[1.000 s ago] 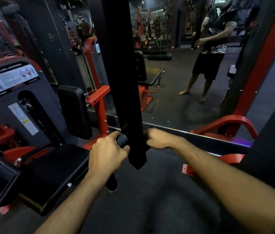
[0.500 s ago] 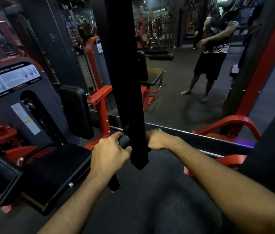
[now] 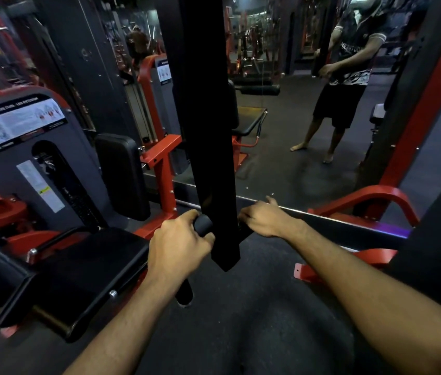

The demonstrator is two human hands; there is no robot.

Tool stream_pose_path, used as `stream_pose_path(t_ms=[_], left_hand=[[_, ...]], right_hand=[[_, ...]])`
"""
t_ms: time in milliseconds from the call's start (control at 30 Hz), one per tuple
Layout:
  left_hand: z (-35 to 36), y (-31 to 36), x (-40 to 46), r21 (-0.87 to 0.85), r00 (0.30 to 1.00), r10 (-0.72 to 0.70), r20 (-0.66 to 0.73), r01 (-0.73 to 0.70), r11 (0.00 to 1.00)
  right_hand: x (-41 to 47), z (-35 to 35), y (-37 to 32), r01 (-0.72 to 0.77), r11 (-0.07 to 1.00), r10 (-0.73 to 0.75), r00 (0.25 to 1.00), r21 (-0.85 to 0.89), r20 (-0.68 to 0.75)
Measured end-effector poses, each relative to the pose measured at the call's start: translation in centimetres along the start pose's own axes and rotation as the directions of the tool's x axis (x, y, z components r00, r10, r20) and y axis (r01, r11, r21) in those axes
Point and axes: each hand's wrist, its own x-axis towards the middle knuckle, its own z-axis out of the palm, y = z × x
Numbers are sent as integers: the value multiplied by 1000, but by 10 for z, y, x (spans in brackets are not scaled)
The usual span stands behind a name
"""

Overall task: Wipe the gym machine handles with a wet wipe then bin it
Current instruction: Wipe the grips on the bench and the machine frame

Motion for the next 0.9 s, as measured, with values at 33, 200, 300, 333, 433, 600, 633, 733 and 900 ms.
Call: stream_pose_path(t_ms=[33,200,300,333,433,600,633,733,900], left_hand=[[0,-1,1,-3,1000,4,-3,-4,1000],[-1,1,0,-9,1000,2,-1,-2,1000],[-1,1,-1,-10,1000,1,-4,-1,1000],[-2,1,-1,-10,1000,3,-3,-3,1000],[-2,0,0,-12,1000,0,-3,0,1000],[0,-1,2,-6,1000,-24,1,24,1000],[-1,-1,2,-7,1000,-25,4,25,1000],[1,-3,4,2,1000,-24,0,24,1000],[0,-5,9,11,1000,-30,-11,30,999]], right_hand=[[-2,-4,-8,17,1000,-18,1000,18,23],[1,-18,-30,30,970,-57,993,241,106],[-1,-20,-21,-13,854,-36,996,519,85],[-2,-16,-19,8,825,-50,997,565,59],[-6,-6,-11,133,858,-118,991,496,-61],[-8,21,18,-12,954,129,920,301,-371],[-12,28,13,-31,944,186,872,327,-453],[-26,53,-14,64,751,428,711,657,-558],[-39,75,-49,173,-63,833,551,983,-44]])
